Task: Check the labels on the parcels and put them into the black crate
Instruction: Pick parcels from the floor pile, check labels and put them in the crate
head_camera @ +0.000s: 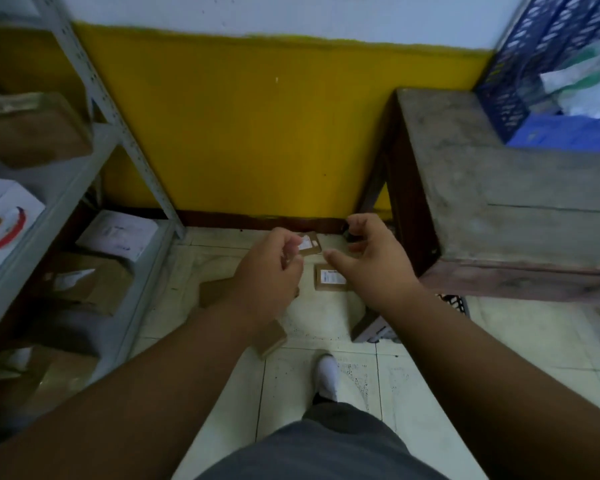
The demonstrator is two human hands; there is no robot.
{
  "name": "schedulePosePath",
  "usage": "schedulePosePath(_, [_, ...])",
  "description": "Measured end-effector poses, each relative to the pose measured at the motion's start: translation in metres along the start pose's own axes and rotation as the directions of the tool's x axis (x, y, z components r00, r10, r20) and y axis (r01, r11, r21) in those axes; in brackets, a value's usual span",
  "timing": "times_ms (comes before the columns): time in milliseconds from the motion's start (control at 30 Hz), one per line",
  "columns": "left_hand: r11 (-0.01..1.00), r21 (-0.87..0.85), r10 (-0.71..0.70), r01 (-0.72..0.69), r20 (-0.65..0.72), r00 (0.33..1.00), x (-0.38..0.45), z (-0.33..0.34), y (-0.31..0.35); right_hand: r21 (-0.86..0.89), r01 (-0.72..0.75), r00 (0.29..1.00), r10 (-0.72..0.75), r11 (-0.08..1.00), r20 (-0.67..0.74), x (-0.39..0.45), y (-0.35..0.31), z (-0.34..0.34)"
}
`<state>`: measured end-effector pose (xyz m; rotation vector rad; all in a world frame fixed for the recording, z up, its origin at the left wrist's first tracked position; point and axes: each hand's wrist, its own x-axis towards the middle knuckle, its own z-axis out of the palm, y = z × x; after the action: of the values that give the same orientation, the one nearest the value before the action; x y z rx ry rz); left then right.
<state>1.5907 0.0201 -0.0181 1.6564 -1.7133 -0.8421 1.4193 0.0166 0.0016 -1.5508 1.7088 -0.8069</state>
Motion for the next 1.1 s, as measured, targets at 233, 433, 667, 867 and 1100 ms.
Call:
schedulePosePath(233, [0.991,0.115,-0.064,0.073,-0.078,0.995,0.122,-0.028,-0.034,0.134,-0.043,0.993,0.027,0.990,0.117,0.147,-0.014,0.059])
schedulePosePath(433, [0.980,0.130,-0.152,0.152,-0.015,0.988,0.194,-0.034,-0.084,0.476,-0.393,0.919,0.359,0.787,0.165,0.221,-0.013,0.120])
schedulePosePath(667, [0.989,0.041,-0.145,0.140,0.189,0.971,0.279,-0.027,-0.154,0.655,-0.536,0.759,0.644,0.533,0.097,0.281,0.012,0.195])
schedulePosePath(867, [0.973,0.024,-0.229,0.230,0.214,0.949,0.360,0.027,-0.228,0.666,-0.567,0.694,0.717,0.484,0.069,0.343,0.080,0.257])
schedulePosePath(1100, [0.952,0.088,-0.307,0.295,0.230,0.923,0.449,0.150,-0.334,0.651,-0.648,0.584,0.806,0.396,0.091,0.429,0.212,0.338])
